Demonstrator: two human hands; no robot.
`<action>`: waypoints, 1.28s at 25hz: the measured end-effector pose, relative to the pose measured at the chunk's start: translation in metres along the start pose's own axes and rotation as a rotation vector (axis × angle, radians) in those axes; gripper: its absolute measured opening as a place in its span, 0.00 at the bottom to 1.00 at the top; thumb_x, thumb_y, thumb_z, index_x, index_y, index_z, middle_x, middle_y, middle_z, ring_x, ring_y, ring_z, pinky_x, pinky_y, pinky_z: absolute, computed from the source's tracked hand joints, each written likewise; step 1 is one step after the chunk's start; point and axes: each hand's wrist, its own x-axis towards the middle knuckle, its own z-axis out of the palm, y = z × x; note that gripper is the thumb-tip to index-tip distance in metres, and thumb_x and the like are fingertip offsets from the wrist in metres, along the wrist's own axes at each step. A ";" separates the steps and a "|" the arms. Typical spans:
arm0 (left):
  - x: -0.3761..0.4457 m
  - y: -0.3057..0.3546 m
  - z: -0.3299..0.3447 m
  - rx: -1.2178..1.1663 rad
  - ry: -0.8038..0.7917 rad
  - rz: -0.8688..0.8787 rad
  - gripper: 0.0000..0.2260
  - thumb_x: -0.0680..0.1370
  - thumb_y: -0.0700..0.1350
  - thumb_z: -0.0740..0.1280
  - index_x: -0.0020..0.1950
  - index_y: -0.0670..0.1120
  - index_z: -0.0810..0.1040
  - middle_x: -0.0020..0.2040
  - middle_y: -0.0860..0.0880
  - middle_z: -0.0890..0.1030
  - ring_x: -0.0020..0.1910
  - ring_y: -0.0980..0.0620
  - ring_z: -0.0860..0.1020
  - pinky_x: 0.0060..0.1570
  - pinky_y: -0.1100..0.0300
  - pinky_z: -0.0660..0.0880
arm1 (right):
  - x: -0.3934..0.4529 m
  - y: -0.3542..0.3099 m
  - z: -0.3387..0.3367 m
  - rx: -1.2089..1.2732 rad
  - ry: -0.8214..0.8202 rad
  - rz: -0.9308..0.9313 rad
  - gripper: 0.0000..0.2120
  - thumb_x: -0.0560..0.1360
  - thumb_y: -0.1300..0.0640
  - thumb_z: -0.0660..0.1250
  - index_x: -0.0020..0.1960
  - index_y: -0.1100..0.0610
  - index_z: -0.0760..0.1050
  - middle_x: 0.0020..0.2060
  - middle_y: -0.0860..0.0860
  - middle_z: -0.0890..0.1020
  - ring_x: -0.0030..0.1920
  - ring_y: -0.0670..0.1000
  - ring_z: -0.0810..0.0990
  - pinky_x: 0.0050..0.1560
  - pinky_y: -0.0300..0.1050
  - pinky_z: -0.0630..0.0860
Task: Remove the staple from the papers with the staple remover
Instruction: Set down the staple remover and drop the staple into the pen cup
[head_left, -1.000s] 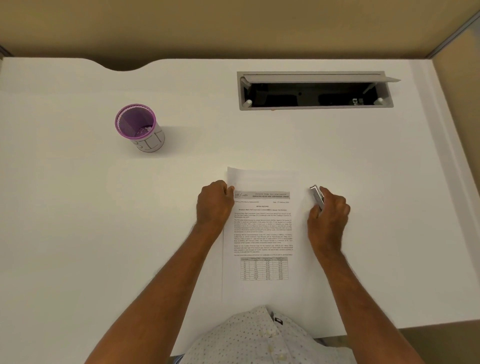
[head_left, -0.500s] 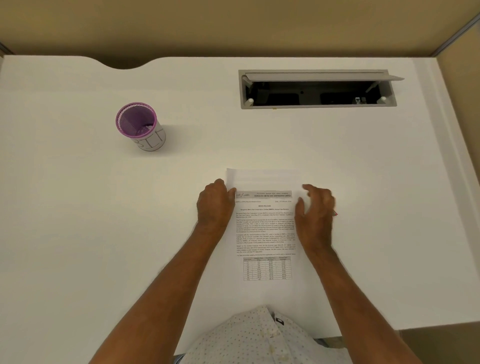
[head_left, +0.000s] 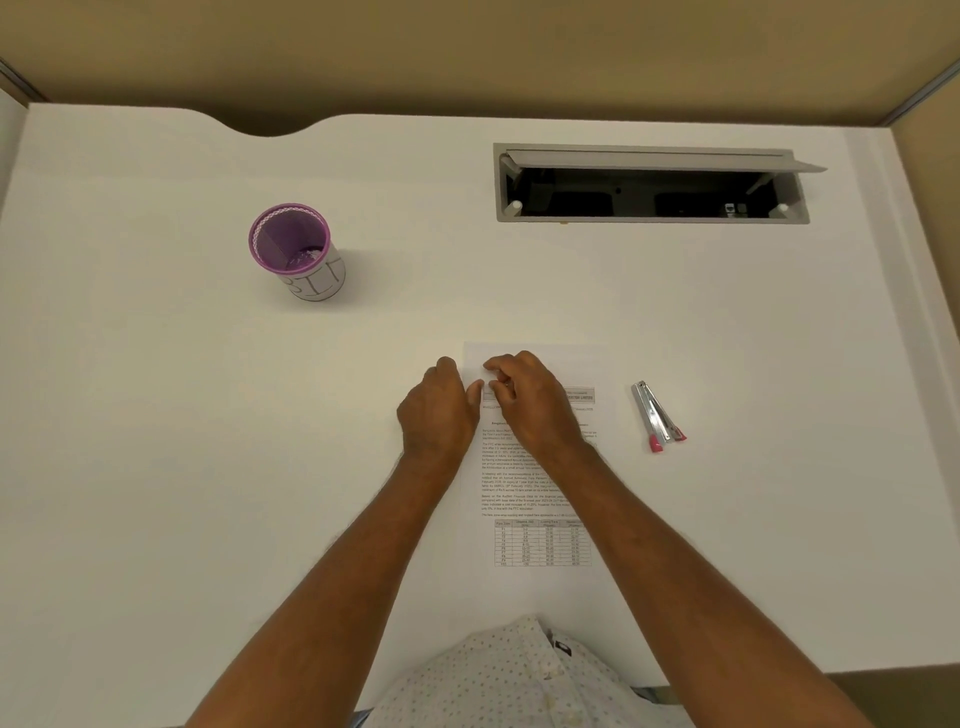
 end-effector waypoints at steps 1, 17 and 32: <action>-0.002 -0.002 0.001 0.024 0.039 0.032 0.17 0.83 0.57 0.62 0.60 0.43 0.75 0.54 0.44 0.82 0.48 0.44 0.81 0.41 0.52 0.75 | 0.001 0.000 0.000 -0.011 -0.005 -0.005 0.13 0.81 0.60 0.67 0.66 0.56 0.80 0.56 0.52 0.82 0.52 0.50 0.82 0.54 0.42 0.80; -0.019 -0.036 0.028 0.160 0.077 0.283 0.27 0.85 0.57 0.52 0.82 0.47 0.61 0.83 0.44 0.61 0.81 0.41 0.62 0.77 0.39 0.59 | 0.013 0.000 -0.002 -0.083 -0.083 -0.027 0.10 0.82 0.58 0.67 0.62 0.55 0.82 0.54 0.52 0.82 0.51 0.51 0.83 0.52 0.42 0.77; -0.017 -0.038 0.033 0.153 0.099 0.285 0.28 0.85 0.58 0.54 0.83 0.48 0.60 0.84 0.45 0.59 0.82 0.42 0.60 0.78 0.40 0.55 | 0.032 -0.016 -0.007 -0.215 -0.202 0.121 0.03 0.80 0.59 0.69 0.53 0.57 0.78 0.51 0.54 0.81 0.49 0.55 0.81 0.48 0.48 0.75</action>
